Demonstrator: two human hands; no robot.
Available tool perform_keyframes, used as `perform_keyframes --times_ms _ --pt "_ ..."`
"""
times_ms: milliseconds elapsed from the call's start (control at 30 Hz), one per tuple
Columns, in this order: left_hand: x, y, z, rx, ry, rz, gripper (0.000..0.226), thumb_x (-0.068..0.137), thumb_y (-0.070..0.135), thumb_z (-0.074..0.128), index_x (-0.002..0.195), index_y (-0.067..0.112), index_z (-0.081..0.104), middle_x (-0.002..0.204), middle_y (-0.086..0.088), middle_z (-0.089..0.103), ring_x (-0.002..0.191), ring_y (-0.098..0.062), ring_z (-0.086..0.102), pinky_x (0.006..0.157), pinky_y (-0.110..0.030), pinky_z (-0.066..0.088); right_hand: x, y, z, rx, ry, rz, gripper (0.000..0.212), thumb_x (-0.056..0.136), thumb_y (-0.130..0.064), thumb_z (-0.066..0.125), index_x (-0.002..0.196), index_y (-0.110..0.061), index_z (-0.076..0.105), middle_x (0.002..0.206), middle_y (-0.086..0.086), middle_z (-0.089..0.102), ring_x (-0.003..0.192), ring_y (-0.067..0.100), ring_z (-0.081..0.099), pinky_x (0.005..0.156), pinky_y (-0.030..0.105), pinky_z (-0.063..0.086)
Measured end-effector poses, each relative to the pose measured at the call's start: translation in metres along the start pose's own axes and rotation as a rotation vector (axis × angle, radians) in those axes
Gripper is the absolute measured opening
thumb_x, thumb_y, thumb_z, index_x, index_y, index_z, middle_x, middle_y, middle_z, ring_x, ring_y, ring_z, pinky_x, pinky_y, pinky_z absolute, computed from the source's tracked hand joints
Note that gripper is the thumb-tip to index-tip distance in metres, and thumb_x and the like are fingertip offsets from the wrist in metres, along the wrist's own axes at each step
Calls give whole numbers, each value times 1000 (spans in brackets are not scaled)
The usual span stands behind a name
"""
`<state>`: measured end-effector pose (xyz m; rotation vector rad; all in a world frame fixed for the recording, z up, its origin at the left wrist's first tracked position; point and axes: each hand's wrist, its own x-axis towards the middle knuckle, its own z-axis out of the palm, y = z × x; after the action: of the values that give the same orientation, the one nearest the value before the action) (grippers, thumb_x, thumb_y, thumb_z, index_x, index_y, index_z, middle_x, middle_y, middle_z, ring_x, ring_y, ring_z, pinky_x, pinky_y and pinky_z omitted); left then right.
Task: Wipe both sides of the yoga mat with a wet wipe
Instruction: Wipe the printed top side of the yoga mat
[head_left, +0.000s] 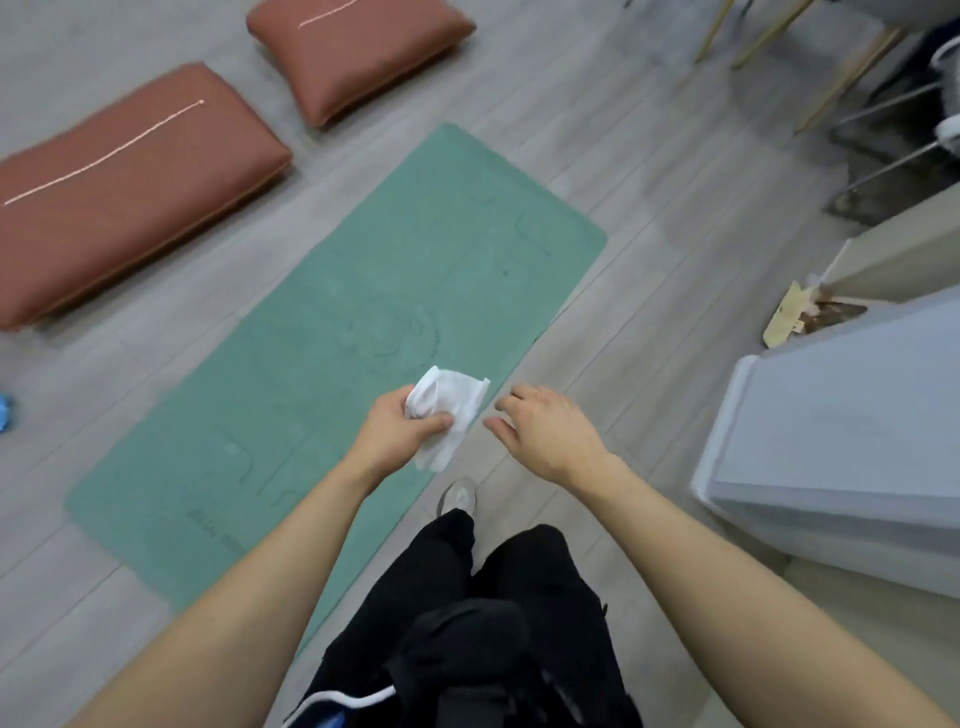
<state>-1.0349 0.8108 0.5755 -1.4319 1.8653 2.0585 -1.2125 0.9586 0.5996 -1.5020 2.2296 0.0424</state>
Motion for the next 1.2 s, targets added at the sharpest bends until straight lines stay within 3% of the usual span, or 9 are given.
perform_keyframes --times_ms 133,267,467,667,800,900,1033,1133,1200 --pt "22 39 22 -208 77 -30 21 87 14 84 107 16 78 102 -4 80 93 -18 75 81 -32 58 56 25 -27 334 -94 -26 42 101 -61 53 121 -27 67 110 -11 65 82 11 57 76 32 47" --pt "51 48 39 -343 274 -80 32 86 15 85 115 21 74 107 -1 80 103 -26 75 90 -44 60 119 41 -45 536 -95 -10 21 99 -39 66 108 -20 69 92 -13 69 71 10 61 70 30 46" --pt "54 26 76 -500 800 -258 20 87 23 84 101 24 70 94 4 77 85 -15 73 73 -34 57 172 50 -41 464 -322 -207 25 94 -31 70 84 -26 48 72 -10 60 61 6 50 57 26 37" --pt "25 -20 94 -673 1020 -333 20 91 18 78 106 24 67 103 5 76 98 -15 72 91 -42 58 186 -3 -11 437 -785 -373 28 89 -30 83 113 -23 69 80 -14 71 70 1 65 68 21 50" --pt "10 -51 99 -547 1194 -457 23 87 21 80 104 29 68 95 13 72 84 -11 70 81 -39 59 181 -43 24 247 -710 -435 16 90 -27 76 104 -20 72 85 -8 73 74 12 69 66 28 50" --pt "5 -72 107 -443 1222 -466 36 83 17 78 115 30 72 99 11 62 87 -11 68 80 -38 59 169 -70 51 199 -751 -472 20 93 -38 68 102 -21 71 89 -7 74 82 16 72 75 35 59" --pt "1 -99 120 -676 1114 -347 72 81 -9 51 138 32 66 121 10 69 113 -2 67 90 -23 57 163 -88 94 241 -935 -438 52 78 -68 68 98 -21 74 95 -6 79 93 16 76 90 48 62" --pt "3 -115 135 -870 1060 -297 78 77 -11 42 137 32 68 123 11 74 120 -2 65 96 -26 54 165 -89 108 166 -952 -500 42 79 -56 81 100 -20 74 95 -6 78 91 12 75 87 39 62" --pt "10 -119 144 -969 1112 -339 66 85 -17 46 129 25 72 114 6 73 110 -7 65 86 -13 50 174 -84 122 131 -1001 -501 20 91 -36 79 103 -19 75 96 -4 80 92 15 76 90 42 62"
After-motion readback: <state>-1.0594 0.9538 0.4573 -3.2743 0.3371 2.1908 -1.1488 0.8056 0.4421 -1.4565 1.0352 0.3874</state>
